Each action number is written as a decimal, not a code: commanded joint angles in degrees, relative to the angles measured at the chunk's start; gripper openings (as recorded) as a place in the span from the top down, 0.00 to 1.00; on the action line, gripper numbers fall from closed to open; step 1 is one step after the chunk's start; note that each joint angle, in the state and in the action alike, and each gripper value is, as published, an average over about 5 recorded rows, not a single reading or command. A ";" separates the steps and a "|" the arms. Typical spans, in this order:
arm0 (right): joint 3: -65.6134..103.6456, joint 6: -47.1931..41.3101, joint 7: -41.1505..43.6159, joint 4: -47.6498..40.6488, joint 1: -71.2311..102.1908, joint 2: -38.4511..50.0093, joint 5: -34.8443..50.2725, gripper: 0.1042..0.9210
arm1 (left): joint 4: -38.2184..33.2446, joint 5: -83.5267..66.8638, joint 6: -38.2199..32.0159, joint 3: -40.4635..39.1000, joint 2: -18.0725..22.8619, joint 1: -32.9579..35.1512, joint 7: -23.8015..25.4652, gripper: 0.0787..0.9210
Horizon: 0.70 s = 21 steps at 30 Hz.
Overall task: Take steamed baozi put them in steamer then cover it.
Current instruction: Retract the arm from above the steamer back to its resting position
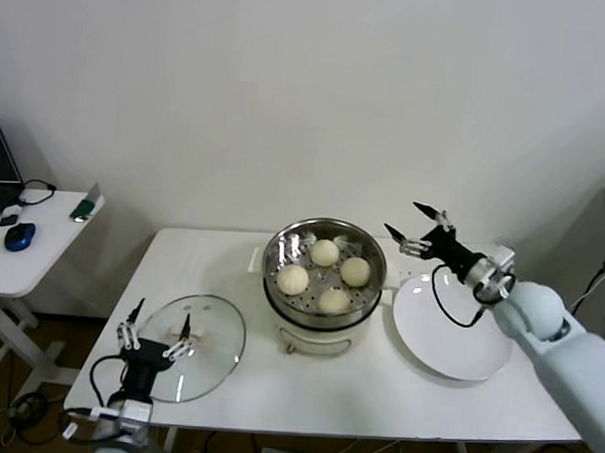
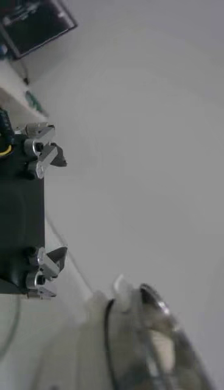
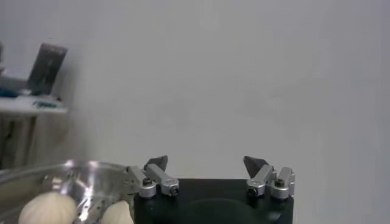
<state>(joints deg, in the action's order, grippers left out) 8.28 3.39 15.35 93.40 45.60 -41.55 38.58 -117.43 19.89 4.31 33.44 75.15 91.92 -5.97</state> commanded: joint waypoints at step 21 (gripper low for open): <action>37.29 1.81 -3.33 7.68 37.89 -26.82 -7.58 0.12 | 18.57 57.99 8.26 -9.01 -6.29 -5.72 0.64 0.12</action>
<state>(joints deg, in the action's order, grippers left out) 39.64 4.72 12.44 100.12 77.20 -63.42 32.54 -108.03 65.49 11.59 27.25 69.13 89.36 -4.12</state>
